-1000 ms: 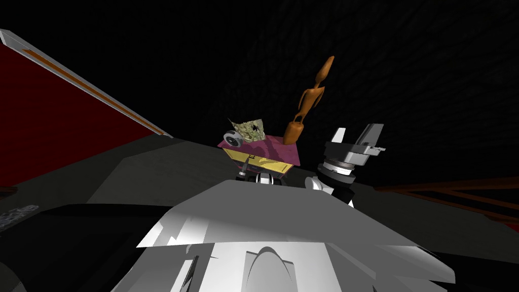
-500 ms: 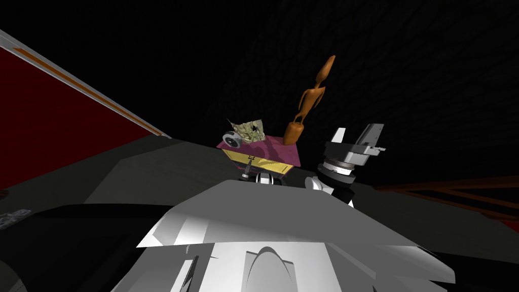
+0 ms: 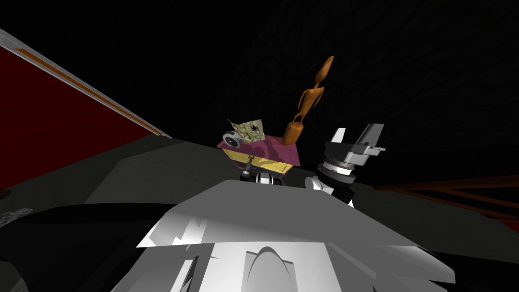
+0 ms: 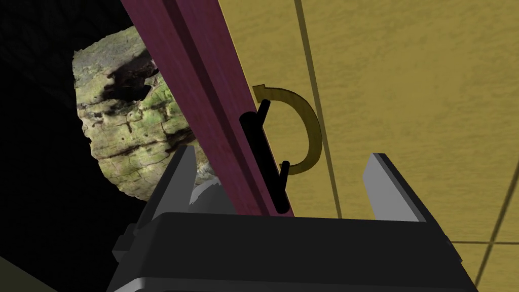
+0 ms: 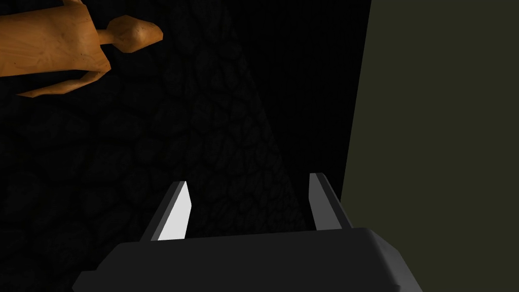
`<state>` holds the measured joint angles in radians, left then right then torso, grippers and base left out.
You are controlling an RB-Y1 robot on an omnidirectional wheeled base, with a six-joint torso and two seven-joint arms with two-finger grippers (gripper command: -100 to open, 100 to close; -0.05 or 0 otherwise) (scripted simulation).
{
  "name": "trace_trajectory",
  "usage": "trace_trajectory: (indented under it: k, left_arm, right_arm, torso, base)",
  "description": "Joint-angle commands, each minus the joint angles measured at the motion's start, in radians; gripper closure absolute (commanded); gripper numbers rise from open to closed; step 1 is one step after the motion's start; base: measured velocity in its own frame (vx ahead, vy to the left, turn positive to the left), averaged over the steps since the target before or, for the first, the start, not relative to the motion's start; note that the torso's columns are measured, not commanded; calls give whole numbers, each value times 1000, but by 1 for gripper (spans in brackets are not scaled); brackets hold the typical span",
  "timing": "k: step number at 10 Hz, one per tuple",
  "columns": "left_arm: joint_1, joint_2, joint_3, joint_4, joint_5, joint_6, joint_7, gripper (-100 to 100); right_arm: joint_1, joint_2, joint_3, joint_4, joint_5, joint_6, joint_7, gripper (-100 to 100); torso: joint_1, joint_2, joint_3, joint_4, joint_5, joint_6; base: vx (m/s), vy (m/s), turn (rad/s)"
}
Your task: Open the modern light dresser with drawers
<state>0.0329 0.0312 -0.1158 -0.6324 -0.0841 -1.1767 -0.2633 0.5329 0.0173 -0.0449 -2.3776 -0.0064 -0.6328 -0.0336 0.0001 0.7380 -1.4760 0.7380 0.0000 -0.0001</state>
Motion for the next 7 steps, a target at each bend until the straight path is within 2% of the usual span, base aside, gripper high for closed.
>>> trace_trajectory:
  k: [1,3,4,5,7]
  left_arm:
    - [28,1,-5,1,-2,-26,-3,100]
    - [53,1,-9,12,-4,-60,-7,100]
    - [56,1,-10,-8,-5,-42,-5,100]
    - [47,38,-10,-9,-7,-27,-2,-100]
    - [40,51,-9,-10,-7,-16,-1,-100]
  right_arm:
    - [0,0,0,0,0,0,0,0]
    - [0,0,0,0,0,0,0,0]
    - [0,0,0,0,0,0,0,0]
    - [0,0,0,0,0,0,0,0]
    - [0,0,0,0,0,0,0,0]
  torso:
    - [0,0,0,0,0,0]
    - [1,-1,-1,0,0,0]
    - [0,0,0,0,0,0]
    - [-1,0,0,0,0,0]
    - [-1,2,1,1,0,0]
  base:
    - [12,6,-13]
    - [21,15,-11]
    - [5,5,0]
    - [-18,-3,-11]
    - [-31,-6,-6]
